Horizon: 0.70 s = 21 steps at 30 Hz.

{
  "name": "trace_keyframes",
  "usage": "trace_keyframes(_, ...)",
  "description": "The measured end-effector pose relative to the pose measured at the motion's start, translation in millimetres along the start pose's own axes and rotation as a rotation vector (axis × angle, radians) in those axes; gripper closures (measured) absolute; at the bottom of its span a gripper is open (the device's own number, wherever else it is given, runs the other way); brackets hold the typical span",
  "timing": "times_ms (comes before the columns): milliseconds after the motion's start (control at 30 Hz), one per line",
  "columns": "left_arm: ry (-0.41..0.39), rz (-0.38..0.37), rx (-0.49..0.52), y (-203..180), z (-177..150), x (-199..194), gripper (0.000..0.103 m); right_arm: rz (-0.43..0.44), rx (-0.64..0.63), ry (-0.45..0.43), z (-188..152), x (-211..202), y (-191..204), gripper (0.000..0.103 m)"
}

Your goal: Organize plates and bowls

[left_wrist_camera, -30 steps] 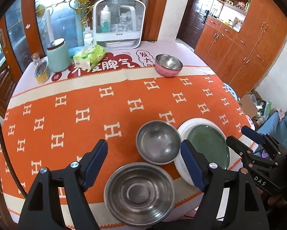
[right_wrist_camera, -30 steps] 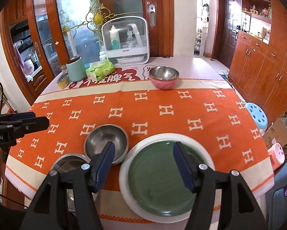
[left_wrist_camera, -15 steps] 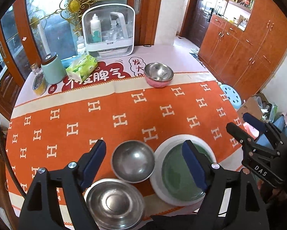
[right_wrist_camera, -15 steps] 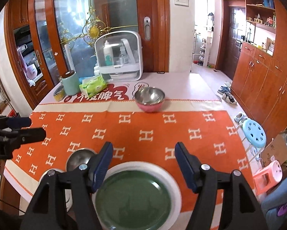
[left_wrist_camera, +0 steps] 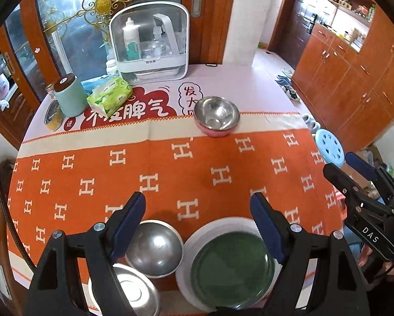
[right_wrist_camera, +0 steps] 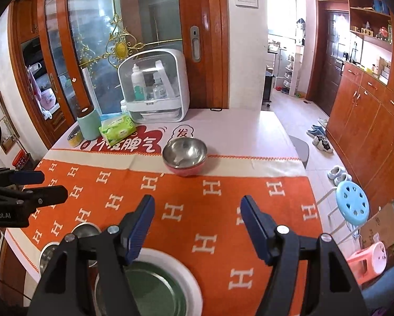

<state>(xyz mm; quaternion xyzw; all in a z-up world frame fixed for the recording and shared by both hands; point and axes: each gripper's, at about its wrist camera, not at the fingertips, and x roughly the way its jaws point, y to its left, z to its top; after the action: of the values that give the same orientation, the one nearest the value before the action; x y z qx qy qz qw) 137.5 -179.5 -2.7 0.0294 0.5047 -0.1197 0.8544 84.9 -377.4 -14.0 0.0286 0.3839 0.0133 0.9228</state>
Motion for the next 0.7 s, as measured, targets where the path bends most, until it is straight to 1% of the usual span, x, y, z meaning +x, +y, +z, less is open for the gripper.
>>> trace_keyframes(233, -0.036, 0.047, -0.029, -19, 37, 16, 0.023, 0.045, -0.009, -0.012, 30, 27, -24, 0.035)
trace_keyframes(567, -0.014, 0.105, -0.068, -26, 88, 60, 0.023, 0.097, 0.01, 0.006, 61, 82, -47, 0.035)
trace_keyframes(700, 0.001, 0.119, -0.08, -25, 102, 76, 0.023, 0.113, 0.033, 0.013, 70, 102, -54, 0.035)
